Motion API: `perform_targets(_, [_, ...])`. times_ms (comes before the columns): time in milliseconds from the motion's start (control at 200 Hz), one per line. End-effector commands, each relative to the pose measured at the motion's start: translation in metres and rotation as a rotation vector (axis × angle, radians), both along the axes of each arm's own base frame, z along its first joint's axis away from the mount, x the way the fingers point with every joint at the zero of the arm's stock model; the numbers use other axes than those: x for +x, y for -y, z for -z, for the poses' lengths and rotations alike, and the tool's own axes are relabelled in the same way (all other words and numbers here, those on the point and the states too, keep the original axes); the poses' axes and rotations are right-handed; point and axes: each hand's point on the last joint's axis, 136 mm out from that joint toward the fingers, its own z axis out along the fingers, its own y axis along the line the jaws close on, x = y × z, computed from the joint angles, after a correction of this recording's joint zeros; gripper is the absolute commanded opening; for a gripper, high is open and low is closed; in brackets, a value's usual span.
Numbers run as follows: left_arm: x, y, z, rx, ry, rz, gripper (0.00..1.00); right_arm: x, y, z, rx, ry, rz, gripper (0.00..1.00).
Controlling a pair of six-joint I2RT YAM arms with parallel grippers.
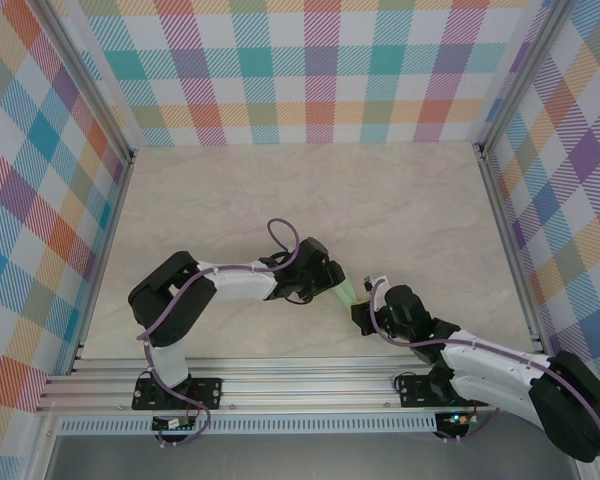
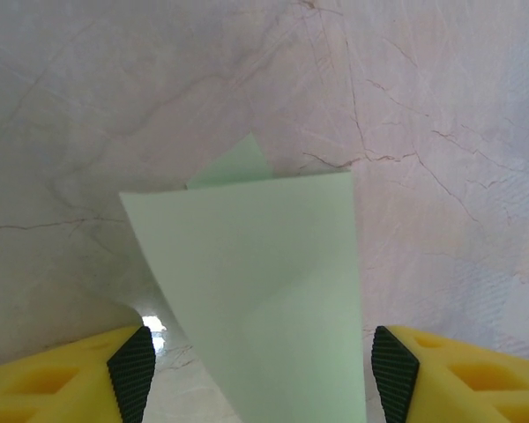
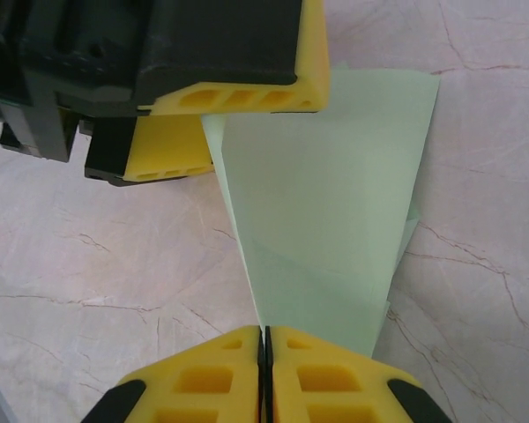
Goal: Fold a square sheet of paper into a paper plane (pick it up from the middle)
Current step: Fold the wing for the fifth time at the center of the table.
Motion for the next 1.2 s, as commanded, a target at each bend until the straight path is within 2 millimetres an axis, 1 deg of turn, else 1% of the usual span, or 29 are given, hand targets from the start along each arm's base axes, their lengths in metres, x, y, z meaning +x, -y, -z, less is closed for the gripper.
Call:
perform_targets(0, [0.002,-0.003,-0.006,0.0,0.002,-0.029,0.69,0.0,0.003,0.005,-0.021,-0.007,0.004,0.11])
perform_targets(75, [-0.002,-0.003,-0.007,-0.004,0.003,-0.027,0.69,0.0,0.0,0.013,-0.056,-0.045,-0.008,0.1])
perform_targets(200, [-0.007,-0.009,-0.009,0.011,0.009,-0.026,0.71,0.0,-0.006,0.033,-0.132,-0.136,-0.039,0.07])
perform_targets(300, [-0.007,-0.014,-0.013,0.019,0.022,-0.031,0.74,-0.002,-0.009,0.039,-0.159,-0.158,-0.054,0.06])
perform_targets(510, [-0.006,-0.021,-0.03,0.048,0.056,-0.026,0.76,0.001,-0.01,0.035,-0.158,-0.126,-0.058,0.07])
perform_targets(610, [-0.006,-0.028,-0.033,0.05,0.066,-0.049,0.78,0.002,-0.009,0.038,-0.168,-0.133,-0.053,0.07])
perform_targets(690, [-0.007,-0.035,-0.031,0.053,0.061,-0.061,0.79,0.004,-0.009,0.037,-0.17,-0.119,-0.053,0.07])
perform_targets(740, [-0.006,-0.036,-0.031,0.043,0.06,-0.062,0.8,0.004,-0.009,0.036,-0.167,-0.115,-0.054,0.07])
perform_targets(880, [-0.004,-0.024,-0.034,0.006,0.05,-0.039,0.8,0.005,-0.009,0.032,-0.158,-0.096,-0.053,0.08])
perform_targets(985, [-0.003,-0.017,-0.031,0.006,0.033,-0.021,0.8,0.005,-0.01,0.031,-0.158,-0.09,-0.056,0.08])
perform_targets(1080, [-0.004,-0.011,-0.025,-0.002,0.006,-0.01,0.8,0.005,-0.01,0.029,-0.152,-0.08,-0.057,0.08])
perform_targets(1195, [-0.01,-0.008,-0.014,0.004,-0.027,-0.005,0.8,0.005,-0.009,0.019,-0.12,-0.04,-0.054,0.08])
